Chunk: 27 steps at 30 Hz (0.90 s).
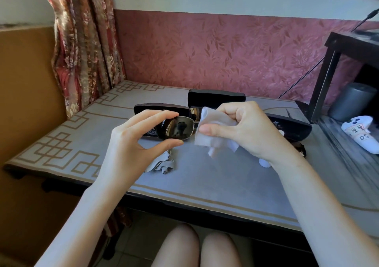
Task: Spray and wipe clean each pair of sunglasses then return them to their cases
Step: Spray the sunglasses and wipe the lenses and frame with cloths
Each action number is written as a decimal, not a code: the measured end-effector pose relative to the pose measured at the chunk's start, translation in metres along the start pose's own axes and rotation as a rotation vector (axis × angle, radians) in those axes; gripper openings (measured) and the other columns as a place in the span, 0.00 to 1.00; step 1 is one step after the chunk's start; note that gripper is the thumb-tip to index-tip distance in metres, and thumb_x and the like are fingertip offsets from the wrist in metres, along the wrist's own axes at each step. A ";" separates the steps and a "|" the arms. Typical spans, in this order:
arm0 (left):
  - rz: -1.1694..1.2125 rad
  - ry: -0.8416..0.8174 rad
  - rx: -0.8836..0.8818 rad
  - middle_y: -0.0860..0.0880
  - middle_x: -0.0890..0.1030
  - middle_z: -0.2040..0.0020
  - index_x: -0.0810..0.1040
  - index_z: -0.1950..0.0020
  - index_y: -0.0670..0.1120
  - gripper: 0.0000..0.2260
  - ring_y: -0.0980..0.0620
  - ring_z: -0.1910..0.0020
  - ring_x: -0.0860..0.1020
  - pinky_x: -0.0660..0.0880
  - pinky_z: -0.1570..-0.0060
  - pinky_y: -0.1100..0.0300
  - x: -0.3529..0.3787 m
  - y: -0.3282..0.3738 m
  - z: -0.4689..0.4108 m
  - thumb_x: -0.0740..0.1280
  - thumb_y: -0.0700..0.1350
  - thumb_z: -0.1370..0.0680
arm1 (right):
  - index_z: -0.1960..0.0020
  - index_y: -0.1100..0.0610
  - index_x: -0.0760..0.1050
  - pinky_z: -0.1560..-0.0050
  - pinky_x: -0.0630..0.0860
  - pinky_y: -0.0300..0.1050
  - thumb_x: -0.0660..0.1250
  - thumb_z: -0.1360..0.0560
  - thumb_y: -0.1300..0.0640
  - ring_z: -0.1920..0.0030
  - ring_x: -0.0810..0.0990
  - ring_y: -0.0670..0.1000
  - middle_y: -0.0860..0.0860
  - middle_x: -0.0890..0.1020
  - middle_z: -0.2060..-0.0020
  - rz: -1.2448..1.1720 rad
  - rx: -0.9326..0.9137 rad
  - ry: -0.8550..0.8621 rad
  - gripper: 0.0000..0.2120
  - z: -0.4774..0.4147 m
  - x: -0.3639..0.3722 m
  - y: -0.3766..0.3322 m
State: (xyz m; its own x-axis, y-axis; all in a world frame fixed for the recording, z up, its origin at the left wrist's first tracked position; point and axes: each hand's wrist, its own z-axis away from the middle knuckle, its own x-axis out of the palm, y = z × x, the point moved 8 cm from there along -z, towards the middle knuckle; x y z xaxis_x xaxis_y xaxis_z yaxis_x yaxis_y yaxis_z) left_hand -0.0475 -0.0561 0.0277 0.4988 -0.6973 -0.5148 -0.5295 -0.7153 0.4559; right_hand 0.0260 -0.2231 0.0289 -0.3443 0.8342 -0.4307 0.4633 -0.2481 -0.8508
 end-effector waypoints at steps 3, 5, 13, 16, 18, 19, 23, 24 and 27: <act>-0.002 0.006 -0.012 0.55 0.80 0.46 0.80 0.41 0.46 0.20 0.64 0.46 0.76 0.70 0.43 0.72 -0.001 0.000 -0.001 0.74 0.50 0.31 | 0.69 0.62 0.68 0.66 0.62 0.39 0.69 0.24 0.52 0.75 0.68 0.52 0.52 0.70 0.77 0.059 -0.031 0.057 0.21 0.000 -0.002 -0.003; 0.001 0.001 -0.019 0.55 0.80 0.47 0.80 0.41 0.46 0.21 0.65 0.46 0.76 0.69 0.43 0.72 0.000 0.000 -0.001 0.75 0.50 0.31 | 0.70 0.61 0.64 0.70 0.56 0.35 0.66 0.22 0.53 0.72 0.59 0.46 0.49 0.60 0.74 0.088 -0.030 0.055 0.22 0.001 -0.004 -0.004; 0.020 0.014 -0.014 0.57 0.79 0.46 0.80 0.41 0.47 0.20 0.64 0.45 0.76 0.70 0.41 0.71 0.000 0.002 0.001 0.74 0.50 0.31 | 0.57 0.63 0.78 0.68 0.68 0.28 0.73 0.27 0.61 0.68 0.77 0.42 0.47 0.81 0.70 0.027 0.013 -0.096 0.06 0.007 0.000 0.004; 0.012 0.009 -0.004 0.56 0.80 0.47 0.80 0.41 0.47 0.20 0.63 0.45 0.76 0.70 0.42 0.71 0.002 0.004 0.000 0.74 0.49 0.31 | 0.60 0.59 0.79 0.65 0.70 0.31 0.74 0.29 0.59 0.69 0.83 0.48 0.55 0.84 0.71 -0.033 0.009 -0.055 0.06 0.004 0.002 0.002; 0.009 0.006 -0.001 0.56 0.79 0.47 0.80 0.41 0.46 0.20 0.64 0.45 0.76 0.70 0.42 0.72 0.002 0.003 0.000 0.74 0.49 0.31 | 0.63 0.55 0.79 0.62 0.69 0.37 0.74 0.28 0.53 0.67 0.81 0.52 0.59 0.83 0.71 0.000 -0.011 -0.002 0.07 0.002 0.002 0.000; 0.007 0.005 -0.001 0.57 0.79 0.47 0.80 0.41 0.46 0.20 0.65 0.45 0.76 0.69 0.43 0.73 0.001 0.003 0.000 0.74 0.49 0.31 | 0.64 0.58 0.79 0.62 0.67 0.41 0.73 0.28 0.52 0.67 0.78 0.54 0.62 0.82 0.71 0.014 -0.018 0.021 0.11 0.002 0.001 0.001; 0.007 -0.002 -0.009 0.55 0.80 0.46 0.80 0.41 0.45 0.20 0.67 0.46 0.75 0.68 0.45 0.75 0.002 0.000 0.001 0.74 0.49 0.31 | 0.62 0.75 0.70 0.69 0.58 0.35 0.68 0.23 0.52 0.69 0.61 0.49 0.59 0.64 0.71 0.040 -0.030 0.036 0.24 0.000 -0.001 0.003; 0.009 -0.005 -0.012 0.55 0.80 0.46 0.80 0.41 0.46 0.20 0.67 0.46 0.75 0.68 0.45 0.75 0.002 -0.001 0.001 0.75 0.48 0.31 | 0.61 0.75 0.71 0.69 0.58 0.34 0.67 0.22 0.53 0.70 0.61 0.46 0.56 0.63 0.71 0.047 -0.019 0.017 0.23 0.000 -0.002 0.006; 0.022 -0.003 -0.027 0.54 0.80 0.46 0.80 0.41 0.46 0.21 0.66 0.45 0.75 0.68 0.44 0.73 0.002 -0.004 0.002 0.75 0.49 0.32 | 0.62 0.61 0.77 0.65 0.64 0.29 0.63 0.20 0.56 0.71 0.69 0.40 0.41 0.71 0.75 0.038 0.025 -0.029 0.14 0.002 -0.006 0.014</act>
State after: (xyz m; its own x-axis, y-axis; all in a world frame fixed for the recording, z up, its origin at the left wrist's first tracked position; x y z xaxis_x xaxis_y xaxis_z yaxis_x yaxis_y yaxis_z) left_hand -0.0458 -0.0550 0.0236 0.4849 -0.7127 -0.5069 -0.5214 -0.7009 0.4868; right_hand 0.0332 -0.2323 0.0194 -0.3508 0.8094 -0.4709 0.4561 -0.2916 -0.8408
